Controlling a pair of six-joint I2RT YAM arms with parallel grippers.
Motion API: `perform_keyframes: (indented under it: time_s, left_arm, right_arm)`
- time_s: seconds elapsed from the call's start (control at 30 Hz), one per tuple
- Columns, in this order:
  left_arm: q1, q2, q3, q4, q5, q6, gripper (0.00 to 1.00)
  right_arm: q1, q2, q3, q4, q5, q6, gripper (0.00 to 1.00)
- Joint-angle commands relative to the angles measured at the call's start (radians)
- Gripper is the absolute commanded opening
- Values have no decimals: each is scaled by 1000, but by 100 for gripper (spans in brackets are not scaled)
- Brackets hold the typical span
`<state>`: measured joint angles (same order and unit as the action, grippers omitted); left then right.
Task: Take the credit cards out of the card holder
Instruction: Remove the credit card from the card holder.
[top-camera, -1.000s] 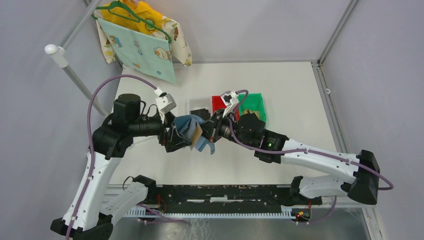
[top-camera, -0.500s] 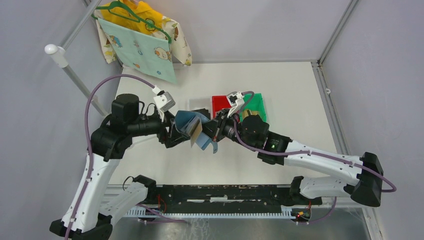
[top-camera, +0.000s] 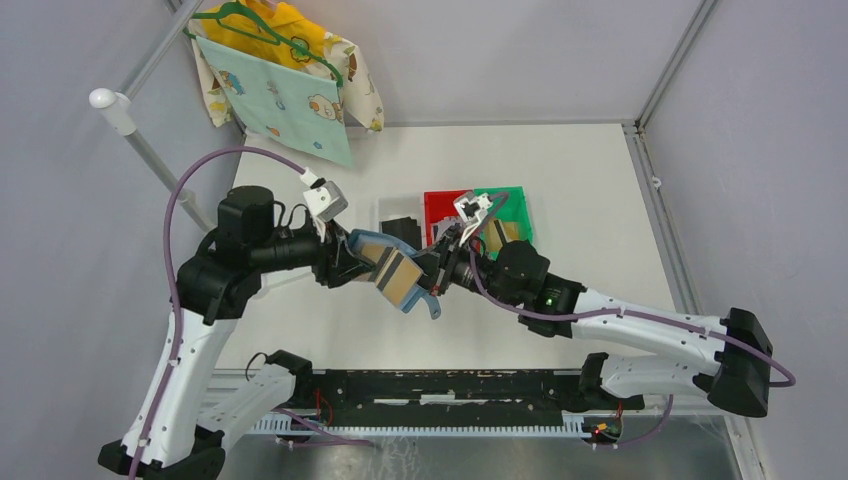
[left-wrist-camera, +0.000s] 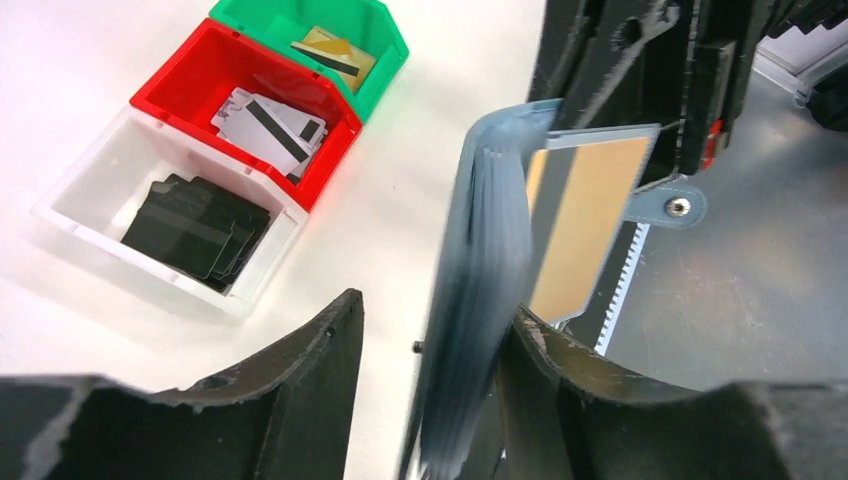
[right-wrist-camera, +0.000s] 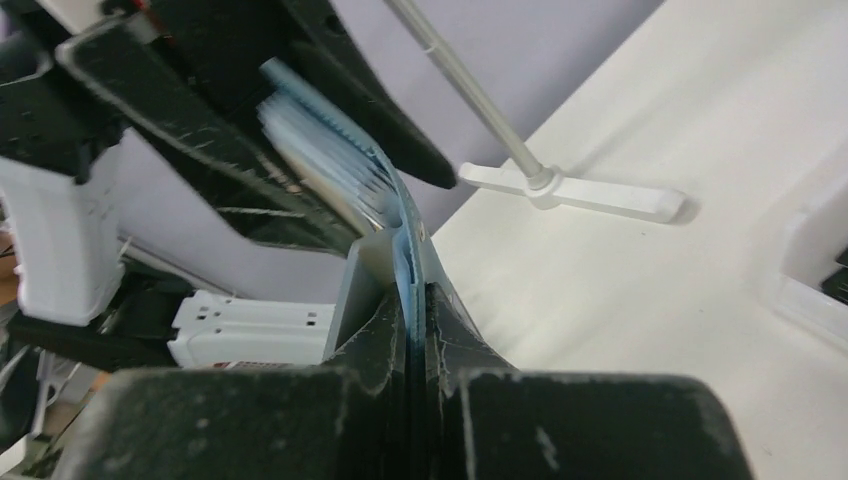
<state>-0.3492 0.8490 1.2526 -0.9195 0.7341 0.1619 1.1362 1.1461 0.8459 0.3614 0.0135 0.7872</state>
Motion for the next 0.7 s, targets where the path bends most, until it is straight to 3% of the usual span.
perform_keyframes:
  time_s: [0.0, 0.17, 0.27, 0.33, 0.5, 0.57, 0.67]
  left_arm:
    - [1, -2, 47, 15, 29, 24, 52]
    - [2, -1, 76, -10, 77, 38, 34]
    - [1, 6, 99, -45, 123, 58, 26]
    - [1, 11, 114, -69, 145, 73, 22]
    - [1, 37, 139, -124, 170, 113, 19]
    - [1, 42, 139, -130, 164, 118, 18]
    - [1, 50, 139, -123, 145, 116, 17]
  right_arm:
    - [7, -61, -5, 239, -93, -13, 0]
    - [7, -71, -9, 248, -115, -35, 1]
    - [5, -93, -14, 200, -101, -71, 8]
    - [-1, -112, -19, 161, -101, -98, 20]
    - [-69, -191, -21, 19, -127, -175, 69]
    - [-131, -220, -4, -47, -173, -206, 80]
    - [-227, -239, 57, -145, -239, -232, 89]
